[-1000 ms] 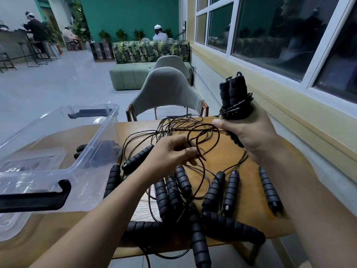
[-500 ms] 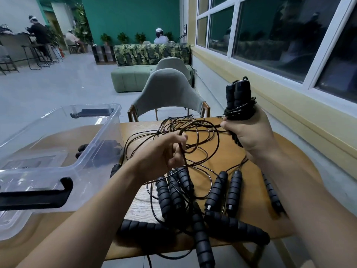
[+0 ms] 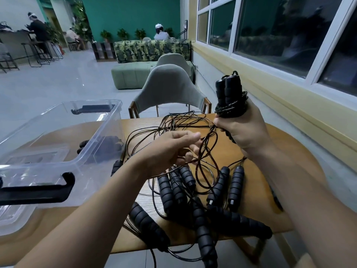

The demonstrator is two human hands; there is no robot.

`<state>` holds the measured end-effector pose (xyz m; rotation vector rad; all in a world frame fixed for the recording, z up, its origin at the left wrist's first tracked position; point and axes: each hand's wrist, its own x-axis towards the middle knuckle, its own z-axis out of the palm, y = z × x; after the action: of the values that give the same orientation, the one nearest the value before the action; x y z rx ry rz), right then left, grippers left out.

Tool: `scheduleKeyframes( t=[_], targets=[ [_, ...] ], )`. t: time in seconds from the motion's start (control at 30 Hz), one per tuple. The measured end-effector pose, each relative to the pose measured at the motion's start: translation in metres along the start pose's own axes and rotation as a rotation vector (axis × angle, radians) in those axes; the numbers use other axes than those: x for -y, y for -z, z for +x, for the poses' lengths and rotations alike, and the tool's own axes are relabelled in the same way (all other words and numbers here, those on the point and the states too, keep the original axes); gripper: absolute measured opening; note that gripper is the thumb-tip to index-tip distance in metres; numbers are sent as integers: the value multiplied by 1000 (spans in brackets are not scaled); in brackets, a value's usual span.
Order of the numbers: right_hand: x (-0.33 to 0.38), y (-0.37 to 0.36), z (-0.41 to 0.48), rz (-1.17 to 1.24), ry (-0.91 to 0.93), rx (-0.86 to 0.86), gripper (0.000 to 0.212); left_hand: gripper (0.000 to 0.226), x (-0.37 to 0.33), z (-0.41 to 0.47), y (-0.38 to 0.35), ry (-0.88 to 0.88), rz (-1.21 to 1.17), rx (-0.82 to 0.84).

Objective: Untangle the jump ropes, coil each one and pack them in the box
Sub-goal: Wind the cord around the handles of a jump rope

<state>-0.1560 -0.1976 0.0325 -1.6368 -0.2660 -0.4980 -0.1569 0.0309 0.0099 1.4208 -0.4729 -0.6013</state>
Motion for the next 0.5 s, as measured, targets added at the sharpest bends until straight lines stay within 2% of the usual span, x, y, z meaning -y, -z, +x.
scheduleKeyframes(
  t=[0.1,0.33,0.5],
  targets=[
    [1,1,1,-10,4,1,41,11,3,-1,3,1,49,24],
    [2,5,3,-3,18,2,40,13,8,-6,1,87,127,156],
    [2,3,3,7,28,-8,36,4,11,-2,1,60,123,144]
  ],
)
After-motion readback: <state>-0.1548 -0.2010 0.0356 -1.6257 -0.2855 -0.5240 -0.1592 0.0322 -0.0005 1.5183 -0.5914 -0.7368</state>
